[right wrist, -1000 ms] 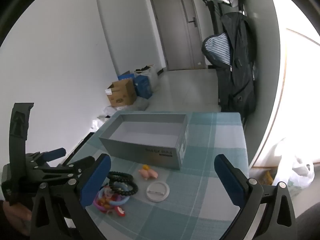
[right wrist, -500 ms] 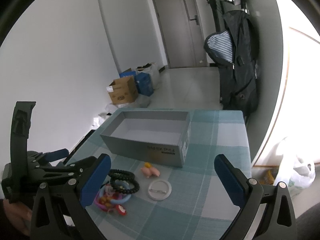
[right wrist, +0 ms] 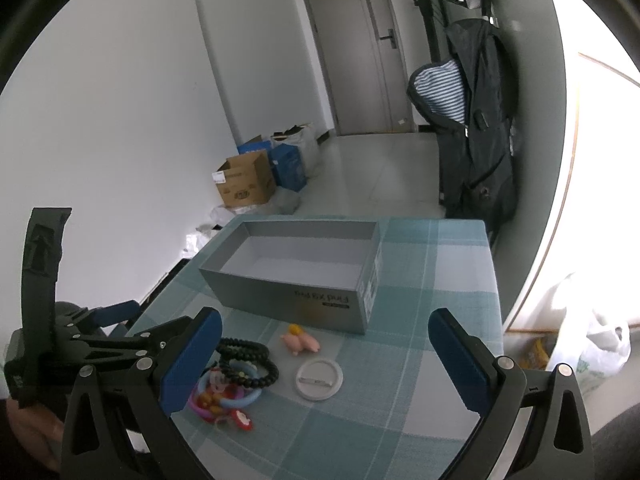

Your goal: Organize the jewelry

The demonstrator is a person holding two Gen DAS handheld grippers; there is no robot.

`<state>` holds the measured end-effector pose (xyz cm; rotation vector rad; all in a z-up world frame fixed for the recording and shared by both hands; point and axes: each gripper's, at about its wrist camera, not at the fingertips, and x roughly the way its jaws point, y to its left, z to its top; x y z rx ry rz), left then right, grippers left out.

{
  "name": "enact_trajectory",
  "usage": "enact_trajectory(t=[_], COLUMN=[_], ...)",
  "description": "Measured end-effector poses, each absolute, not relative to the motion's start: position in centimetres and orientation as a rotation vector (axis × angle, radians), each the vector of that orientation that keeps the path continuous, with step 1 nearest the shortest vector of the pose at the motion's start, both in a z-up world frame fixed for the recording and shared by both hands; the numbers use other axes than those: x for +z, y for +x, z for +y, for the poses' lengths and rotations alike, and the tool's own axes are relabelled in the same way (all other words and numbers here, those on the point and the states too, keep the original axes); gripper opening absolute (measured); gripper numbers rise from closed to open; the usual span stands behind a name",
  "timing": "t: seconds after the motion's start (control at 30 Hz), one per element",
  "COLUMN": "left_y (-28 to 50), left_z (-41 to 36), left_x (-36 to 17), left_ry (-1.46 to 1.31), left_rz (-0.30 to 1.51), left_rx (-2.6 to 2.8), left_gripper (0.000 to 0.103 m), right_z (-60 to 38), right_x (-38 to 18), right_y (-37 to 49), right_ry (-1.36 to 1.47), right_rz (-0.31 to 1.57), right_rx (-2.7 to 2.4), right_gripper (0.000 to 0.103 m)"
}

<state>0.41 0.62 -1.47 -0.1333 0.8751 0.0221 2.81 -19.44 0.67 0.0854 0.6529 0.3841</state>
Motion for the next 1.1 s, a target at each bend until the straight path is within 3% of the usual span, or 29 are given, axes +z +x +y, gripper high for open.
enact_trajectory(t=[1.1], left_y=[1.0], left_z=[1.1], left_x=[-2.4], left_ry=[-0.172], left_rz=[0.934], left_rx=[-0.008], left_gripper=[0.102], right_z=[-18.7], right_x=[-0.8], right_y=[4.4], right_ry=[0.108], right_rz=[0.764], right_rx=[0.427], right_gripper=[0.103])
